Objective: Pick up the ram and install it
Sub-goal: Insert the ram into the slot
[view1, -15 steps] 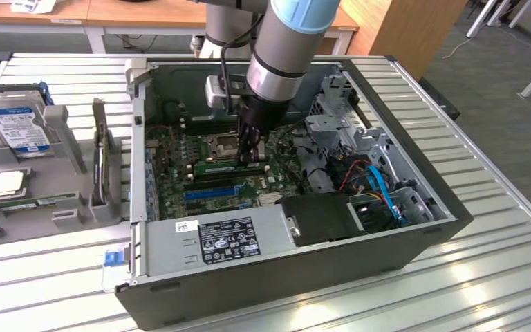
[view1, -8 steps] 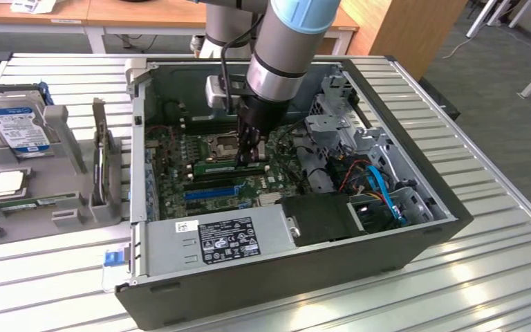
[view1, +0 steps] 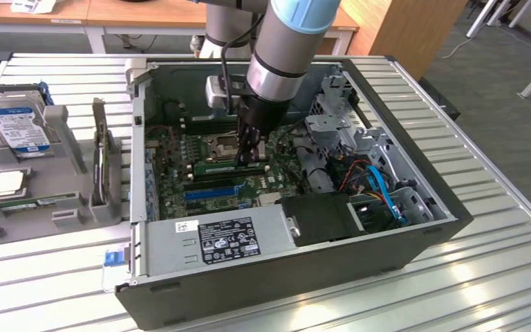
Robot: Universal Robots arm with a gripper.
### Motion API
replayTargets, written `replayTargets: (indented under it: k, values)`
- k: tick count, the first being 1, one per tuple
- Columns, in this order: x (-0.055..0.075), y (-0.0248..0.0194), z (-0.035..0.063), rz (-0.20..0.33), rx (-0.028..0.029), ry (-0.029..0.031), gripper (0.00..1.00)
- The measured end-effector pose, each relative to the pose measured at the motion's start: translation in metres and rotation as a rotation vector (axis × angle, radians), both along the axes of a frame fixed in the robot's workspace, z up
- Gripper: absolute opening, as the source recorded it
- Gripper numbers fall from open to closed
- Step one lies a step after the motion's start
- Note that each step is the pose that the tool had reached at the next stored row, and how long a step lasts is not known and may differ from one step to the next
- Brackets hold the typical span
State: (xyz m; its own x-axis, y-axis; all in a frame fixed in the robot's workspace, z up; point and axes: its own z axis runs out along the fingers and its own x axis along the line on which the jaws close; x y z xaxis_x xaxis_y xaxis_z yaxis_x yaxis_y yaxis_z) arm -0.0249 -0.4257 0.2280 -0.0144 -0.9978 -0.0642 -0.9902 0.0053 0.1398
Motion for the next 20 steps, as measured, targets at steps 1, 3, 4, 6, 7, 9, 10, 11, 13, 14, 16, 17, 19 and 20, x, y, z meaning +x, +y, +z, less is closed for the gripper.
replayTargets:
  k: [1, 3, 4, 6, 7, 9, 10, 11, 13, 14, 16, 17, 19, 20]
  values:
    - [0.0, 0.0, 0.0, 0.0, -0.0001, 0.0001, 0.12]
    - [0.0, 0.0, 0.0, 0.001, 0.0, 0.0, 0.12]
    - [0.0001, 0.0, 0.0, 0.002, 0.0, 0.0, 0.12]
    - [0.0001, 0.0, 0.0, 0.004, 0.0, 0.0, 0.12]
    - [0.0001, 0.0, 0.0, 0.004, 0.0, 0.0, 0.12]
    - [0.0001, 0.0, 0.0, 0.005, 0.0, 0.0, 0.12]
    - [0.0001, 0.0, 0.0, 0.006, 0.0, 0.0, 0.12]
    - [0.0001, 0.0, 0.0, 0.007, 0.0, 0.0, 0.12]
    - [0.0001, 0.0, 0.0, 0.007, -0.0002, 0.0001, 0.12]
    - [0.0001, 0.0, -0.0002, 0.007, -0.0001, 0.0001, 0.12]
    - [0.0001, 0.0, -0.0007, 0.007, 0.0, 0.0, 0.12]
    - [0.0001, 0.0, -0.0009, 0.007, 0.0, 0.0, 0.12]
    - [0.0001, 0.0, -0.0011, 0.007, -0.0001, 0.0, 0.12]
    - [0.0001, 0.0, -0.0014, 0.007, 0.0, 0.0, 0.12]
